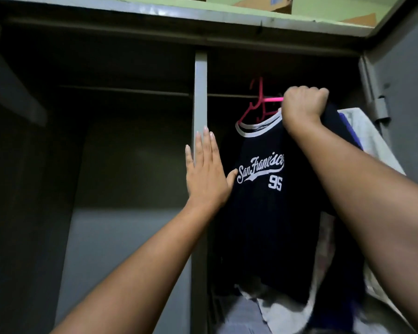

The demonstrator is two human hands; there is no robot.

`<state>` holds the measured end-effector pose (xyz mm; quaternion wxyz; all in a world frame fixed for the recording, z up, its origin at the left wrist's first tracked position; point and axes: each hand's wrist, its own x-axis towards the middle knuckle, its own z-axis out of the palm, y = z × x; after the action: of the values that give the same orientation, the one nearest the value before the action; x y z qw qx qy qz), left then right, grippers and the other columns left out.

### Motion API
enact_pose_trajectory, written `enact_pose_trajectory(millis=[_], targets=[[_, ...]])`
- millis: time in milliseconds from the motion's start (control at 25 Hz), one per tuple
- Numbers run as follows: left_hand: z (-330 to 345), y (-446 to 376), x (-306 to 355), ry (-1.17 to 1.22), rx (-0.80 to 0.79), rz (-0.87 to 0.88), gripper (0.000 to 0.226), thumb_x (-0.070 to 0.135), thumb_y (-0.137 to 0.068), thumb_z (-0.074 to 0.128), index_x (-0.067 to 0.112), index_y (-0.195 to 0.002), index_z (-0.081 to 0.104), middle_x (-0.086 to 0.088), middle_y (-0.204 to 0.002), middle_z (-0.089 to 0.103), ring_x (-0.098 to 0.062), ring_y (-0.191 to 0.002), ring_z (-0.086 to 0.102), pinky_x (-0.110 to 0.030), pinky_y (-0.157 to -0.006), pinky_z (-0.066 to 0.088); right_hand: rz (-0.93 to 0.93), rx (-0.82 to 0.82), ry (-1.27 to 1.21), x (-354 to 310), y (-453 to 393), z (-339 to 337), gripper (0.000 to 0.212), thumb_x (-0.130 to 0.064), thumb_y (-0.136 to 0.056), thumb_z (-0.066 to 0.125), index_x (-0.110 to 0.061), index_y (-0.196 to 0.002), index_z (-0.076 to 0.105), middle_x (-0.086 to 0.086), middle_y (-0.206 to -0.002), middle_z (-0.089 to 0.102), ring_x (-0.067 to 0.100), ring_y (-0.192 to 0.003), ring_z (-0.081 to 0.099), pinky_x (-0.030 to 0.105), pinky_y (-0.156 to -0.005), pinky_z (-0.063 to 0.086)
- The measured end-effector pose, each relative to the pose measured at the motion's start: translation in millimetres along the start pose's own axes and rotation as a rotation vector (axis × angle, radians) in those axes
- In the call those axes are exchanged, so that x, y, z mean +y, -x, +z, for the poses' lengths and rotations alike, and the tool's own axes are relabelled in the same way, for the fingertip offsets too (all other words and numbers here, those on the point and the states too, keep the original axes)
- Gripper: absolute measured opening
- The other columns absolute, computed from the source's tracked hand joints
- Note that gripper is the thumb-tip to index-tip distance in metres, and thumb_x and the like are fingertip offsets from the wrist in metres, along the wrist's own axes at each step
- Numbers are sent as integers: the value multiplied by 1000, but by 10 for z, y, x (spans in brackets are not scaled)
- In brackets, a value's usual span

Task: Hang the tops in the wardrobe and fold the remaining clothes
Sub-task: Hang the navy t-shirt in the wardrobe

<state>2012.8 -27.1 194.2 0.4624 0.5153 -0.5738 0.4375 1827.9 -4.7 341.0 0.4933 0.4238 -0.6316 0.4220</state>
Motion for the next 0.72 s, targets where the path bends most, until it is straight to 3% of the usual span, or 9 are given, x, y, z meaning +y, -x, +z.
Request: enact_pose_trajectory(millis=[200,520,720], targets=[[196,-33,-24,-117,143,44,92,62,-91,29,1,-150,-6,-17,-159,-9,-28,-147,-9,-47,-120,3,-28,-9,64,-270,-283,395,29,-1,-93,39,-6,-109,64,14,-112,64,34,-106,59,38,-91,36],[204,-34,-44,-112,126,53,91,58,-92,34,1,-150,-8,-16,-159,-11,-27,-147,-11,-46,-120,1,-43,-35,133,-422,-172,536,23,-2,-90,47,-7,-105,63,11,-108,64,31,-102,59,35,-85,38],[142,-17,-59,-1,72,57,90,55,-92,38,2,-151,-6,-14,-160,-9,-25,-147,-10,-44,-120,0,38,-75,-75,-300,-82,263,25,3,-88,53,-2,-111,58,14,-113,62,32,-106,59,32,-67,39]])
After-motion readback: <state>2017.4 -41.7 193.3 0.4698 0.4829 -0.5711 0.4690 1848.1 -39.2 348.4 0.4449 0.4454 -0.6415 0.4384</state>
